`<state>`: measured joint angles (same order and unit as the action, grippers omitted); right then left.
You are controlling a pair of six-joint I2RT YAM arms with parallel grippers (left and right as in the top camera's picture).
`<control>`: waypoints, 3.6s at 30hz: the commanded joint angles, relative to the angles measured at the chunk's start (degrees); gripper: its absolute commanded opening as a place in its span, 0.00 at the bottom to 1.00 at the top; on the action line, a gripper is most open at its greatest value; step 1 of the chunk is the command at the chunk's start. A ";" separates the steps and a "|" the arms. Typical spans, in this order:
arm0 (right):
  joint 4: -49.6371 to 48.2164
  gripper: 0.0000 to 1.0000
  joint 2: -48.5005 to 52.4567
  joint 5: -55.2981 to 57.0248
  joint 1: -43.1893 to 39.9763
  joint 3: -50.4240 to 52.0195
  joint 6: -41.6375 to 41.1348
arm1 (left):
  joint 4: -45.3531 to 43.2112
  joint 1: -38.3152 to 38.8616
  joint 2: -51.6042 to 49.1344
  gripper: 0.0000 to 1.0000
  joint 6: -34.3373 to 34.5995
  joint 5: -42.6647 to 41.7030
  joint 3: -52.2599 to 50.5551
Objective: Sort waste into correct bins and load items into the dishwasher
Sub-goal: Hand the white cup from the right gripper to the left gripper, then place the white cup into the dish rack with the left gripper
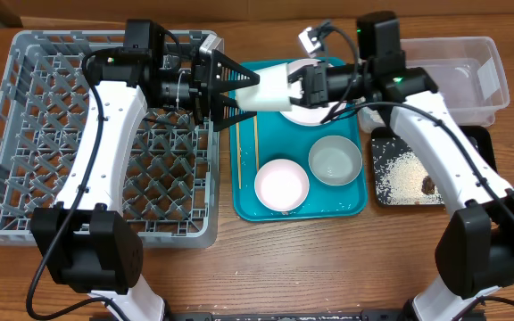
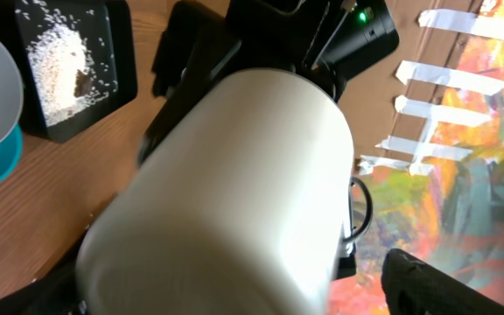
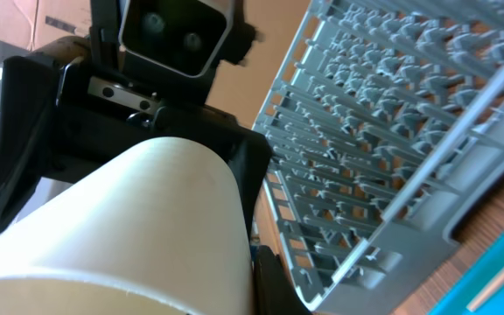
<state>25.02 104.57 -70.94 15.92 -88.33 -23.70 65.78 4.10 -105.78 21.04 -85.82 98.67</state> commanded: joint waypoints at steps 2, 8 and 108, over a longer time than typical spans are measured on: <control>-2.29 0.04 0.07 1.05 1.66 0.20 -4.68 | -0.04 -0.07 -0.09 0.93 -0.28 -2.60 0.81; -2.43 0.04 0.07 1.84 2.69 0.20 -5.49 | -0.04 -0.37 -0.09 0.88 -0.26 -2.54 0.81; -6.78 0.82 0.07 -2.43 -7.19 0.20 -6.80 | -4.74 -8.09 0.39 0.36 1.33 12.52 0.96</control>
<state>17.85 104.57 -72.01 11.20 -88.29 -31.42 61.01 -2.81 -105.80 22.15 -81.45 98.67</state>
